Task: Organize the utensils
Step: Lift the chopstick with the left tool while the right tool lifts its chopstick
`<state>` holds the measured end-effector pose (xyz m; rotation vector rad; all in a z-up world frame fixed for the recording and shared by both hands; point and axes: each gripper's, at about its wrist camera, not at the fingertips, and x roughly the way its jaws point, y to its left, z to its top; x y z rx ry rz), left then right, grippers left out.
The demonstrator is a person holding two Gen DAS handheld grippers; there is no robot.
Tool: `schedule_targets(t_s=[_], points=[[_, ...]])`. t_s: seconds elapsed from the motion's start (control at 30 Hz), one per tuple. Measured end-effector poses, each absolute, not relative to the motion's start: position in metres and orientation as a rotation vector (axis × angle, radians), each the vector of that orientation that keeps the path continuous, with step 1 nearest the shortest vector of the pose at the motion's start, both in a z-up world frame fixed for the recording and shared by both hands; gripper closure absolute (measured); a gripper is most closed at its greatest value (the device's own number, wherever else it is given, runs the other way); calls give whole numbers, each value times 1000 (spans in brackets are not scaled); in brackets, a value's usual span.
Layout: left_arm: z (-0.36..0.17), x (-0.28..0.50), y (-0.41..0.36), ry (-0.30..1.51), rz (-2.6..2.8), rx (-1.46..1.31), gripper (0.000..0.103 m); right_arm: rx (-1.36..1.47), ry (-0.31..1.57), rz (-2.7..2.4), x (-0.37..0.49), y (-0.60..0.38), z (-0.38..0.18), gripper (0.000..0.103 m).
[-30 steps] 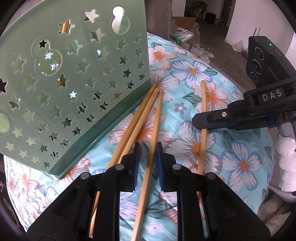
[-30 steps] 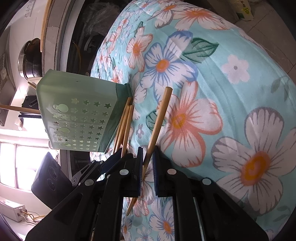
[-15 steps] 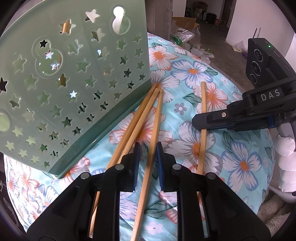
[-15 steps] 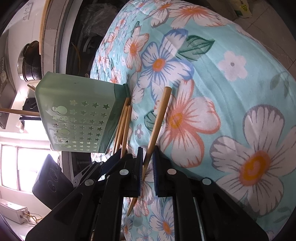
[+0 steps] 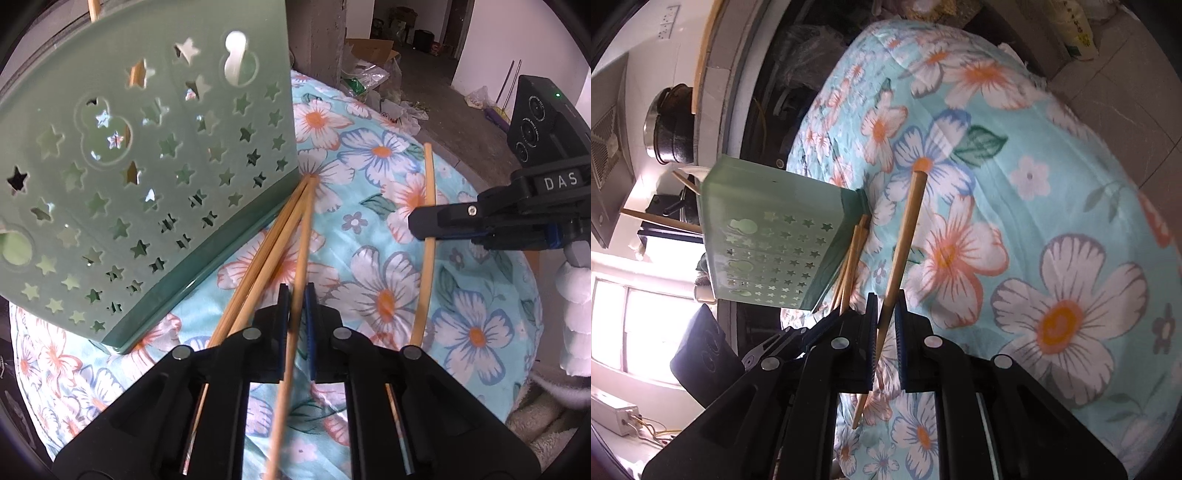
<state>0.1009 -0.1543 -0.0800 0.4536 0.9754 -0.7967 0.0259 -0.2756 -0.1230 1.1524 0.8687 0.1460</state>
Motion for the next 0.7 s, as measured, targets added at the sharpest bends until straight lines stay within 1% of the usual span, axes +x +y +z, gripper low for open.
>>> schedule_targets(t_s=[0.4,0.7], points=[[-31,96,-125,898,-796,396,98,1071,767,163,5,-281,-86,96],[15,77,-103,825,-771,338,98,1020,699,187,-7,-279,-59,96]])
